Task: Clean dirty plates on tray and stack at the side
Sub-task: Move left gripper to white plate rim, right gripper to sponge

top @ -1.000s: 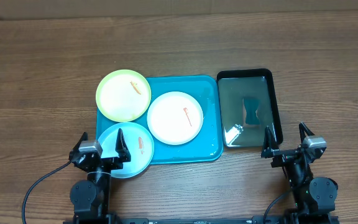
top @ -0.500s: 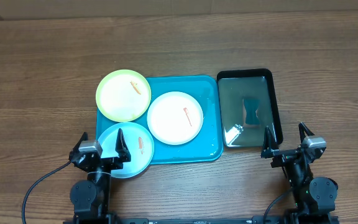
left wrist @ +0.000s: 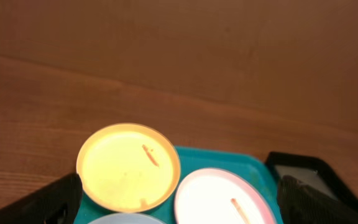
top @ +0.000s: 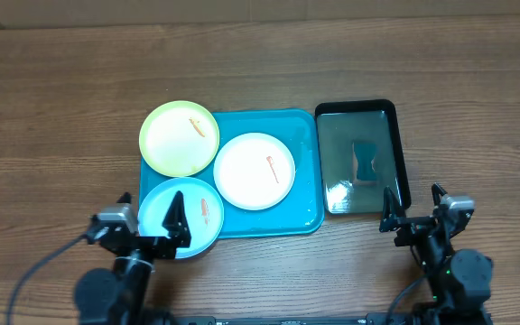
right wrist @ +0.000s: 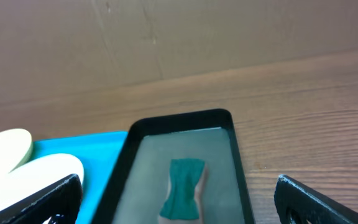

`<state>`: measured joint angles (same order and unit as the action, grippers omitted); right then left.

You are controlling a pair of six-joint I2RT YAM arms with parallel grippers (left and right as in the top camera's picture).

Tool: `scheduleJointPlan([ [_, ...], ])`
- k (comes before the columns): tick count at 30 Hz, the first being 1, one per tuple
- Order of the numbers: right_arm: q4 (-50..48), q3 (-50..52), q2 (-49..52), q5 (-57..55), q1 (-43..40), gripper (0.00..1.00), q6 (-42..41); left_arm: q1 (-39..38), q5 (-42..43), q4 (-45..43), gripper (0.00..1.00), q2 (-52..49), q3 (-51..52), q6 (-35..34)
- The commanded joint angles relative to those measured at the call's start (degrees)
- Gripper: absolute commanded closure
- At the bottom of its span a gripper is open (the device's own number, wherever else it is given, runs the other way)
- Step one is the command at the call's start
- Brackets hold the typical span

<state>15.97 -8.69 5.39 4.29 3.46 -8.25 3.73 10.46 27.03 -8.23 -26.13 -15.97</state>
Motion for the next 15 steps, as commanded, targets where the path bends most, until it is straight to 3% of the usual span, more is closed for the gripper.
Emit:
scheduleJointPlan([
  [1,3.3,-14.0,8.2,0.4,0.3,0.00,-2.1,-0.4,3.8,7.6,0.00,-11.9,-14.3,-0.6],
  [5,15.3,-31.7,24.9,3.4,0.3,0.00,-1.6,-0.4,15.4,24.7,0.00,-30.1,-33.0,1.9],
  [8,30.6,-48.5,40.0,5.1,0.3,0.00,-0.3,-0.4,16.2,40.3,0.00,-43.5,-48.0,2.3],
  [13,50.9,-70.9,58.5,11.1,0.3,0.00,-0.3,-0.4,16.4,50.2,0.01,-56.9,-61.5,2.3],
  [14,54.0,-74.5,61.5,12.3,0.3,0.00,-0.3,-0.4,16.7,51.1,0.14,-58.9,-62.6,2.5],
  [15,58.0,-79.2,66.1,12.5,0.3,0.00,-0.3,-0.4,16.8,52.2,0.63,-61.6,-63.0,2.3],
])
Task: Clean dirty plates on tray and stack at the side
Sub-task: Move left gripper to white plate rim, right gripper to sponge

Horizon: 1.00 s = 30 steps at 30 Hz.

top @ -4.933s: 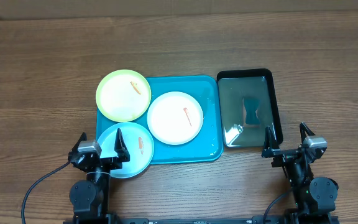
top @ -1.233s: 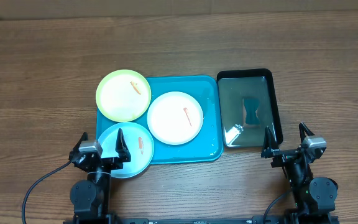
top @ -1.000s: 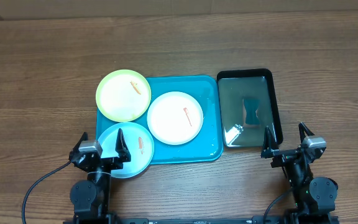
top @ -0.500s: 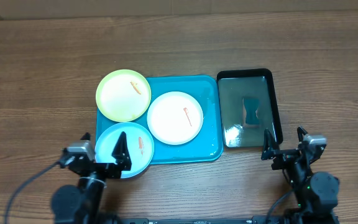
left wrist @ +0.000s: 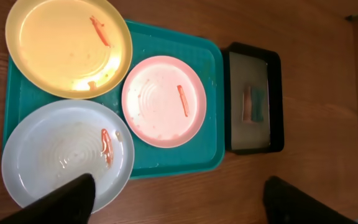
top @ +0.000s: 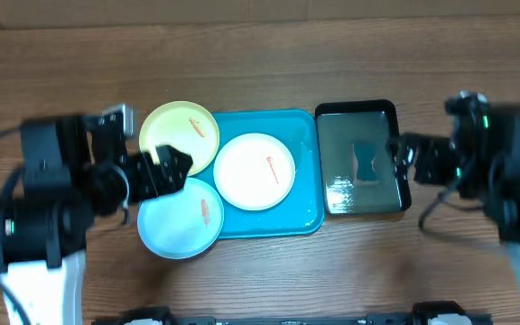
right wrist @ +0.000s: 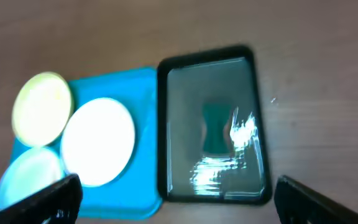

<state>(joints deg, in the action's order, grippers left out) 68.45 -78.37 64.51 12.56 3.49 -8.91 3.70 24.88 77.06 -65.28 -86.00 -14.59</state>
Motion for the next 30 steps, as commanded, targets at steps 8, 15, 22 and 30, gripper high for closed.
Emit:
scheduleJointPlan([
  [8,12.7,-11.6,16.4,4.0,0.5,0.26,0.2,-5.7,-11.2,6.0,0.80,-12.2,-0.1,0.3],
  [15,13.8,-11.6,22.6,0.7,3.7,0.38,-0.3,-12.9,-12.2,-1.4,0.66,-17.7,5.5,0.2],
  [22,13.4,-11.5,27.0,-9.4,6.6,0.37,-5.1,-15.8,-16.2,-5.7,0.64,-23.2,8.0,-1.2],
  [30,4.9,-5.2,29.0,-11.4,7.1,0.37,-6.1,-16.9,-16.5,-9.7,0.66,-30.8,8.0,-5.9],
])
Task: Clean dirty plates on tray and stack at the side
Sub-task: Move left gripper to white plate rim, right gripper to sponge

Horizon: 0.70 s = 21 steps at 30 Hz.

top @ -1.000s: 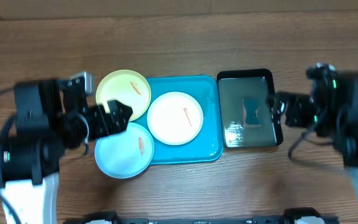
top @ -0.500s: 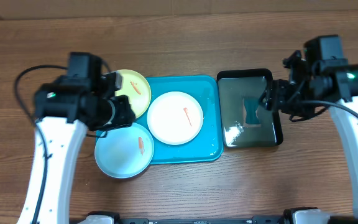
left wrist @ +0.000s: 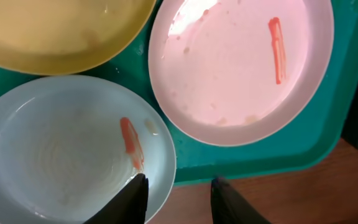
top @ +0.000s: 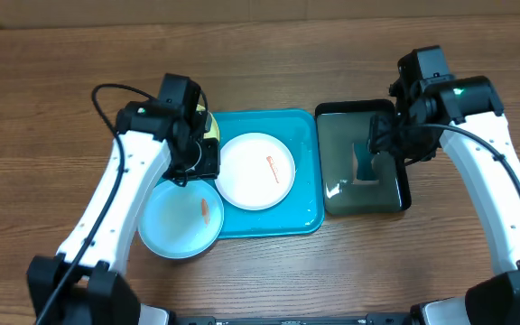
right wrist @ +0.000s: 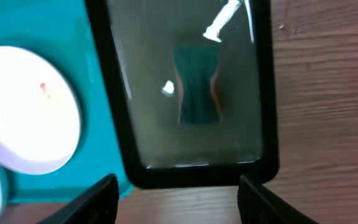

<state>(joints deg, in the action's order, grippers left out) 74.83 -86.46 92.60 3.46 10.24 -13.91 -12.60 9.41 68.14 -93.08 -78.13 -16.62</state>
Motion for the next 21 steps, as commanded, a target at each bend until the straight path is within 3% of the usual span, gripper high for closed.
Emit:
scheduleJointPlan([
  [1,-2.7,4.2,1.0,-2.6,0.3,0.36,-1.0,-0.6,-1.0,-1.0,0.66,-3.8,0.2,-5.0],
  [9,-17.2,14.4,1.0,-2.8,0.3,0.33,-0.7,-0.9,-2.7,-5.2,0.66,-9.9,0.1,-6.4],
  [21,-25.5,17.7,1.0,-6.0,0.3,0.33,-0.7,-0.9,-5.1,-6.3,0.70,-15.9,0.2,-6.8],
])
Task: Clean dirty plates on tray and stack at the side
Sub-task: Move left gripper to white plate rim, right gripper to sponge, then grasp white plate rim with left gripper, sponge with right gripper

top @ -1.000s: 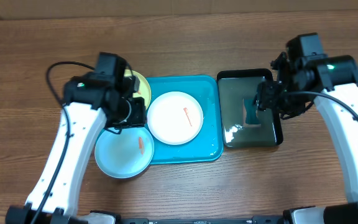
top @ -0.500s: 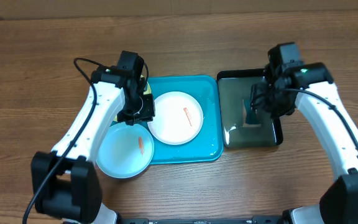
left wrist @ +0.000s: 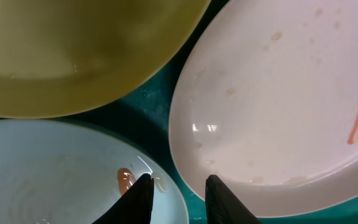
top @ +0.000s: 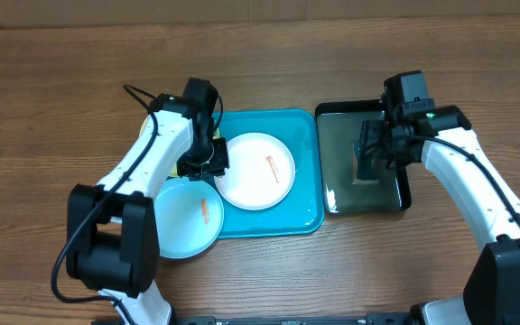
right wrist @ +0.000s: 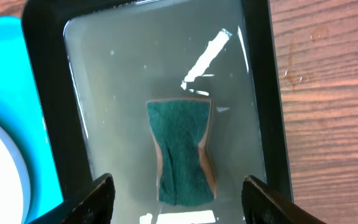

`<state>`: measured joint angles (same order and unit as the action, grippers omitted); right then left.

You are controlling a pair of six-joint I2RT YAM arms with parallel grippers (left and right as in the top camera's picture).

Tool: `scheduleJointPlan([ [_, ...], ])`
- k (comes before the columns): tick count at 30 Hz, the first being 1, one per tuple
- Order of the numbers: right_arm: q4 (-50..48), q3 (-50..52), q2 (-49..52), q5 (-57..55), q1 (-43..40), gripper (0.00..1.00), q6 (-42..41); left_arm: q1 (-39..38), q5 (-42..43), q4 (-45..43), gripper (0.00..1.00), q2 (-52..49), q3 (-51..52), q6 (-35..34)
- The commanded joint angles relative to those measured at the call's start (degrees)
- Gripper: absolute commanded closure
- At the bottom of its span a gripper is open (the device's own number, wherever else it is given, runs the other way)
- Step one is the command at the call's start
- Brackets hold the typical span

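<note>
Three dirty plates lie on the teal tray [top: 296, 212]: a yellow plate [left wrist: 73, 50], a pink-white plate [top: 255, 171] with an orange smear, and a pale blue plate [top: 183, 221] hanging over the tray's near left corner. My left gripper [left wrist: 176, 196] is open and low. One finger is over the blue plate's rim, the other by the pink plate's edge. A green sponge [right wrist: 182, 152] lies in water in the black tub [right wrist: 263, 93]. Open wide, my right gripper [right wrist: 182, 199] hangs above the sponge's near end with nothing held.
The tub [top: 403, 171] stands right beside the tray's right edge. Bare wooden table [top: 477, 99] surrounds both on all sides. My left arm [top: 152, 153] crosses over the yellow plate in the overhead view.
My left gripper has come lower and closer to where the blue and pink plates meet. The right gripper has dropped nearer the sponge in the tub. Both stay open.
Both arms first sat folded at the table's near edge. Then they were high up, the left looking down on the tray, the right on the tub. Later each was lower over its place, and now both are close above the plates and the sponge.
</note>
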<state>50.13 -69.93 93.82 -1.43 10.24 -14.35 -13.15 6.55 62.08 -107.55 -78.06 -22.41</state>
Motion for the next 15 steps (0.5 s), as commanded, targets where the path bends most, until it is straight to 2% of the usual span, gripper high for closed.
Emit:
scheduleJointPlan([
  [1,-1.0,1.3,-0.2,-1.1,0.3,0.33,-0.3,-0.4,-3.1,-0.5,0.70,-1.5,0.1,-1.1],
  [15,-2.6,1.4,0.8,-1.1,0.3,0.33,-0.2,-0.8,-4.2,-4.2,0.73,-1.6,2.3,-3.1],
])
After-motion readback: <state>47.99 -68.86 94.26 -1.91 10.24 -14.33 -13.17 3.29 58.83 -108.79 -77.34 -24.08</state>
